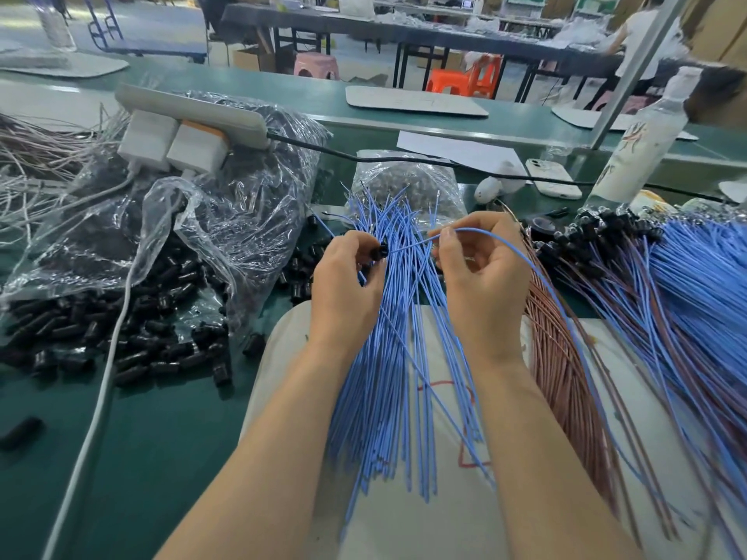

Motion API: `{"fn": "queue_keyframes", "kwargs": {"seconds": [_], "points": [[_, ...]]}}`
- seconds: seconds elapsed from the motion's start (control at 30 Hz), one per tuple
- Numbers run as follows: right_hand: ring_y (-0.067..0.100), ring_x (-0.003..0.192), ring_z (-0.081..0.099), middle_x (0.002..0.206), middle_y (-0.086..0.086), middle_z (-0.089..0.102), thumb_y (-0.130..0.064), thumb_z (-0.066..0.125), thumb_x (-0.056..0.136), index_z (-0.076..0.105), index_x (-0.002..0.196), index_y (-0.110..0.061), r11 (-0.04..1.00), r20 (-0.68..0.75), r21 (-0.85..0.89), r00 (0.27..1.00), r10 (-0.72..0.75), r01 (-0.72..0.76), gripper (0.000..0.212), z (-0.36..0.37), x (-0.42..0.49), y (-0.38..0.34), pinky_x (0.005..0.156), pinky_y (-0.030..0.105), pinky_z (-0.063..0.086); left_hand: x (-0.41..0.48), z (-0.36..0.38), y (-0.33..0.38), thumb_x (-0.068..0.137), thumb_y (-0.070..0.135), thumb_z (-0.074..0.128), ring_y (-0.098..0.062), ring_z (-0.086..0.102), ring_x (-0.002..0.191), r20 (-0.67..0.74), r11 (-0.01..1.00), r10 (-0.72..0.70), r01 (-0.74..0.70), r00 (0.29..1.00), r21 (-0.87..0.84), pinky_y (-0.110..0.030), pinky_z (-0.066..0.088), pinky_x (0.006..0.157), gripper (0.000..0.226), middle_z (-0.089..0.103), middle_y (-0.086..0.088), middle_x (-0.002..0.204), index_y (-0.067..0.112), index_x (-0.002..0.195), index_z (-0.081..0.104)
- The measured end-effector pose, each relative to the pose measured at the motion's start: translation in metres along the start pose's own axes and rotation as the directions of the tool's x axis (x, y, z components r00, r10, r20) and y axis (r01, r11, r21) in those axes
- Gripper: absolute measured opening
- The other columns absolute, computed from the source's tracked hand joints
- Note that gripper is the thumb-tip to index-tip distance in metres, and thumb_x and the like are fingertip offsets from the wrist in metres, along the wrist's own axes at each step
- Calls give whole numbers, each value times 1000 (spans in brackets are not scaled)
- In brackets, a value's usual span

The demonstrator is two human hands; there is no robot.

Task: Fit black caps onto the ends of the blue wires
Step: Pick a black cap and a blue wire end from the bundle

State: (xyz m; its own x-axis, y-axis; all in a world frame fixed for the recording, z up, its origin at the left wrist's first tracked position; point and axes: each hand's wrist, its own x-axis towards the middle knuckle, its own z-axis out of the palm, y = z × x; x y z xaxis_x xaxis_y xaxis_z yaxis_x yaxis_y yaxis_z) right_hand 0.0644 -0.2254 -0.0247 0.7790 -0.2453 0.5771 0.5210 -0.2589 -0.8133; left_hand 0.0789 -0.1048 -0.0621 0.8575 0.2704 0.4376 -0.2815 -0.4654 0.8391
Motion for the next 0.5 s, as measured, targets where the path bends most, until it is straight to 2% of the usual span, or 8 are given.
{"fn": "queue_keyframes", "kwargs": {"seconds": [0.1, 0.17, 0.27, 0.33, 0.43, 0.5], "points": [[24, 73, 64, 81, 10, 65, -9, 58, 90, 51, 84, -24, 1000, -25, 23, 999, 21, -21, 18, -1, 2, 1, 71, 31, 53, -1, -2, 0, 88, 10, 61, -11, 55, 87, -3, 999, 22, -22, 1000, 46, -19, 43, 77, 13, 62, 1, 95, 16, 99, 61], [21, 70, 64, 77, 4, 65, -10, 59, 89, 53, 83, -23, 992, -85, 81, 991, 102, -95, 16, -5, 5, 3, 68, 31, 53, 0, -5, 2, 89, 12, 62, -8, 56, 84, -16, 1000, -1, 2, 1000, 22, -19, 45, 79, 12, 62, 1, 95, 17, 100, 60], [10, 59, 62, 65, -3, 65, -3, 57, 89, 55, 80, -18, 939, -108, 222, 950, 293, -264, 18, -10, 11, 10, 59, 24, 51, 3, -11, 9, 89, 15, 64, -1, 58, 78, -7, 978, -114, 111, 993, -177, -12, 47, 75, 10, 63, 9, 89, 21, 96, 59], [6, 54, 60, 60, -5, 65, 0, 56, 89, 57, 75, -16, 882, -73, 296, 912, 404, -367, 22, -9, 13, 15, 56, 20, 51, 4, -12, 14, 89, 15, 65, -2, 61, 80, 71, 915, -210, 222, 975, -337, -14, 50, 78, 10, 66, 7, 90, 22, 93, 59], [4, 52, 59, 59, -6, 66, 2, 57, 89, 59, 73, -14, 832, -9, 340, 884, 468, -438, 22, -7, 13, 19, 54, 17, 50, 2, -9, 17, 89, 11, 64, -13, 67, 88, 227, 802, -291, 366, 929, -471, -24, 55, 81, 9, 69, -6, 97, 17, 92, 59], [4, 54, 59, 60, -5, 66, 1, 58, 88, 59, 72, -15, 825, 22, 341, 881, 472, -450, 24, -7, 12, 19, 53, 16, 49, 1, -8, 18, 89, 7, 63, -8, 69, 80, 270, 777, -280, 383, 921, -499, -22, 56, 78, 9, 70, -5, 90, 14, 91, 59]]}}
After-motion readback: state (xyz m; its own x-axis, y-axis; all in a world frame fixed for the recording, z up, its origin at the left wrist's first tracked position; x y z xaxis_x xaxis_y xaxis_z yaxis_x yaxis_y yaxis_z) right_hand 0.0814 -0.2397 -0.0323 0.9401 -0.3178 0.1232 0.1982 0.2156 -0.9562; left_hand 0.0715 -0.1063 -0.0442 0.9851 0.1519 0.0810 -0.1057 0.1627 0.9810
